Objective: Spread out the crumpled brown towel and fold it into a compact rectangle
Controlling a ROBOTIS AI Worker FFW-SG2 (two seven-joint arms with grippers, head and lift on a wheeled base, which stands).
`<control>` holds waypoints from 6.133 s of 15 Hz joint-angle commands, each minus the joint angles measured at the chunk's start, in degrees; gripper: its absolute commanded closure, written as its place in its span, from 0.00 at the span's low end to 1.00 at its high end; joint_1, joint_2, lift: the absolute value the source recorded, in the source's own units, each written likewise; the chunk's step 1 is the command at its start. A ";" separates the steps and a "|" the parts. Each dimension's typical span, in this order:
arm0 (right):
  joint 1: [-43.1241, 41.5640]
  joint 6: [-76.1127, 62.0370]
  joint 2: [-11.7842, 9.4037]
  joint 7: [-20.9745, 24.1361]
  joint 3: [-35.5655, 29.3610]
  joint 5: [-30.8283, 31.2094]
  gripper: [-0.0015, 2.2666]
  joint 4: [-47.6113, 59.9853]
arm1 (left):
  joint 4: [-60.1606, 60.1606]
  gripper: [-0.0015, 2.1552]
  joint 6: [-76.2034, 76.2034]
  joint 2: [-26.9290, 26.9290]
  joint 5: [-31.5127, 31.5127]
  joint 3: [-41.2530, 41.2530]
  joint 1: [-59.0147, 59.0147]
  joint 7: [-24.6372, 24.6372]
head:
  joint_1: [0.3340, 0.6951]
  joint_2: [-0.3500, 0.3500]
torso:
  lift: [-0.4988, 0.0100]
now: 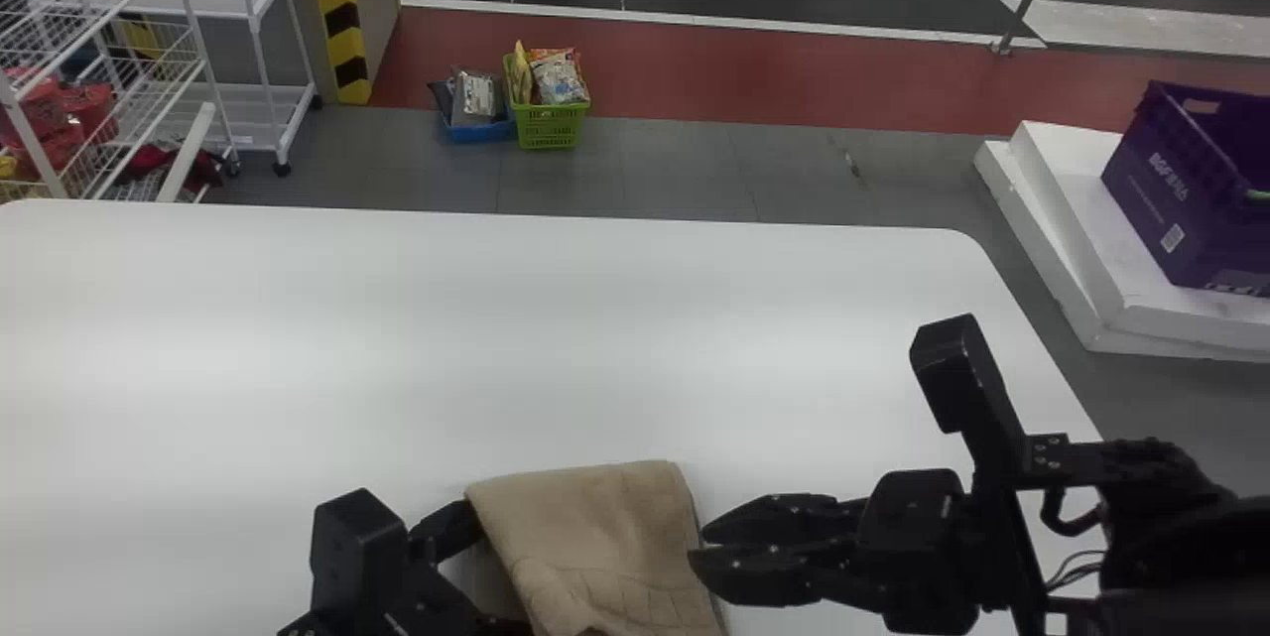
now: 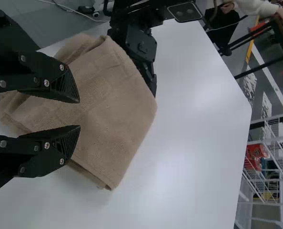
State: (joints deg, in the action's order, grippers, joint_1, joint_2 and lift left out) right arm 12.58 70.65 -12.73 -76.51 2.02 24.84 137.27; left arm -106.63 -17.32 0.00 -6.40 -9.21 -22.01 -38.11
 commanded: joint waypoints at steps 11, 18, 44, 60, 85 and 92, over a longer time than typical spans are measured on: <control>-6.34 -0.03 4.82 6.29 -2.55 -3.92 0.63 -12.82 | -0.16 0.06 0.13 0.15 1.22 1.91 -0.32 -2.14 | 1.00 0.24 | 0.73; -7.83 -1.96 6.14 9.63 0.44 -3.75 0.68 -19.94 | -0.51 0.06 0.65 0.15 1.22 2.70 -1.46 -2.49 | 1.00 0.29 | 0.73; -11.79 -0.38 7.45 12.97 4.31 -7.26 0.68 -24.77 | -0.60 0.06 2.41 0.15 1.13 1.56 -2.60 -2.49 | 1.00 0.35 | 0.73; -12.23 -0.20 7.19 14.11 4.40 -4.10 0.68 -25.74 | -1.92 0.05 2.59 0.15 2.27 11.84 -3.48 -3.02 | 1.00 0.47 | 0.73; 15.46 -69.11 12.78 41.18 -9.23 -26.07 0.04 -15.37 | -7.90 0.06 27.20 0.15 20.64 25.73 -12.80 3.66 | 1.00 0.70 | 0.73; 18.36 -75.08 12.78 41.09 -17.49 -26.25 0.04 -19.59 | -3.94 0.06 32.12 0.15 19.58 27.40 -14.20 5.24 | 1.00 0.66 | 0.73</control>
State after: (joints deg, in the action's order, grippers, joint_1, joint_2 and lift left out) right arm 30.91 -4.88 0.00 -35.41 -13.77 -1.27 117.79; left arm -111.04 14.41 0.00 13.40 17.87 -36.05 -32.74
